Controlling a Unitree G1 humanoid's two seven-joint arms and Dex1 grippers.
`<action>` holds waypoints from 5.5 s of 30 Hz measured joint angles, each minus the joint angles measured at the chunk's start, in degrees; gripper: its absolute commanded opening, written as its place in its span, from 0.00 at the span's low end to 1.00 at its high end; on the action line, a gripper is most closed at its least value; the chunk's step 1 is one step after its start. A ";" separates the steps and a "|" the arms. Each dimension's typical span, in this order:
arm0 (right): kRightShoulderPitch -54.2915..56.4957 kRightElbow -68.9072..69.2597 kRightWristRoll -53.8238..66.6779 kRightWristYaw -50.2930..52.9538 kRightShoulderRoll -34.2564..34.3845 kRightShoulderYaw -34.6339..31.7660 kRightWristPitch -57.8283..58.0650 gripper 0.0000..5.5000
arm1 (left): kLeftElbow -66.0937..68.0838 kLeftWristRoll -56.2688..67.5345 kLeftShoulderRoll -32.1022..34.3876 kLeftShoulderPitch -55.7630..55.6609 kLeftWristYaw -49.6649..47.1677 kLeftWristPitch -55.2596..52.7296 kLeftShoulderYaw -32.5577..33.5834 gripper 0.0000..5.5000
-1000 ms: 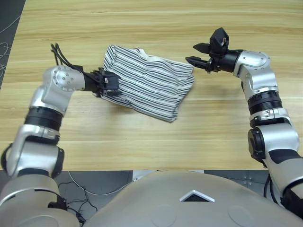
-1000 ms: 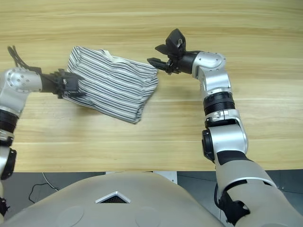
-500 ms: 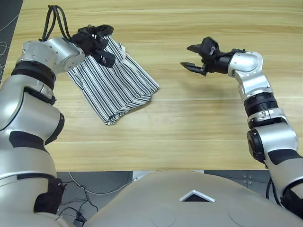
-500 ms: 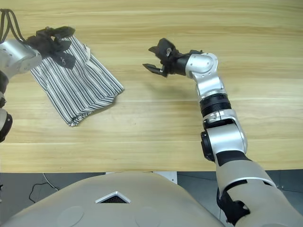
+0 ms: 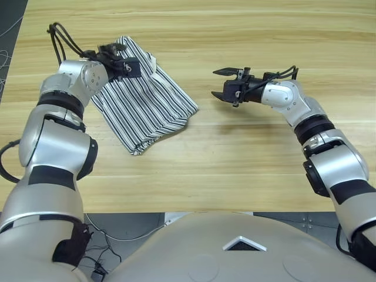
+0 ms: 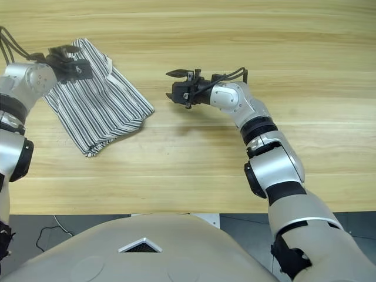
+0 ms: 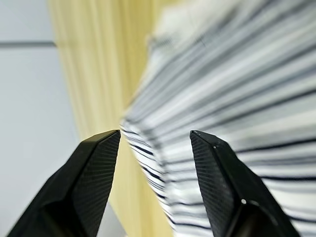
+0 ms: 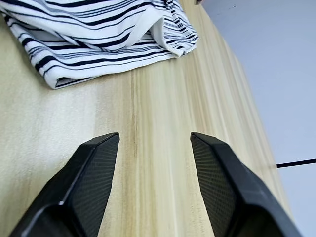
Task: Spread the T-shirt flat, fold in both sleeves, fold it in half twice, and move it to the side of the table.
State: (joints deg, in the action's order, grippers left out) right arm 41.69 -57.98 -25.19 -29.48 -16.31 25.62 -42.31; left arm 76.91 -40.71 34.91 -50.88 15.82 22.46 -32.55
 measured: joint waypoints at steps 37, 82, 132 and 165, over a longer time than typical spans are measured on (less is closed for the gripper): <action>-6.92 5.87 7.43 -14.43 -12.88 2.60 -16.64 0.48 | -27.34 33.15 -20.55 17.28 39.89 -17.45 14.64 0.48; -39.15 69.14 1.74 -23.13 -24.76 2.52 19.96 0.48 | -27.62 33.32 -21.82 17.08 32.42 -19.77 12.97 0.48; -39.04 60.12 -6.08 -6.07 -18.24 9.27 9.09 0.59 | -26.78 33.31 -23.07 16.17 31.08 -20.99 12.97 0.49; -31.37 41.50 -10.23 6.49 -9.44 14.05 3.83 0.12 | -27.43 33.31 -23.45 15.93 31.08 -22.16 12.96 0.49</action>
State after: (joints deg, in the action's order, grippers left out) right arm 10.32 -16.48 -35.42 -23.00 -25.75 39.66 -38.48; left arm 49.49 -7.40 11.46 -34.95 46.90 0.30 -19.58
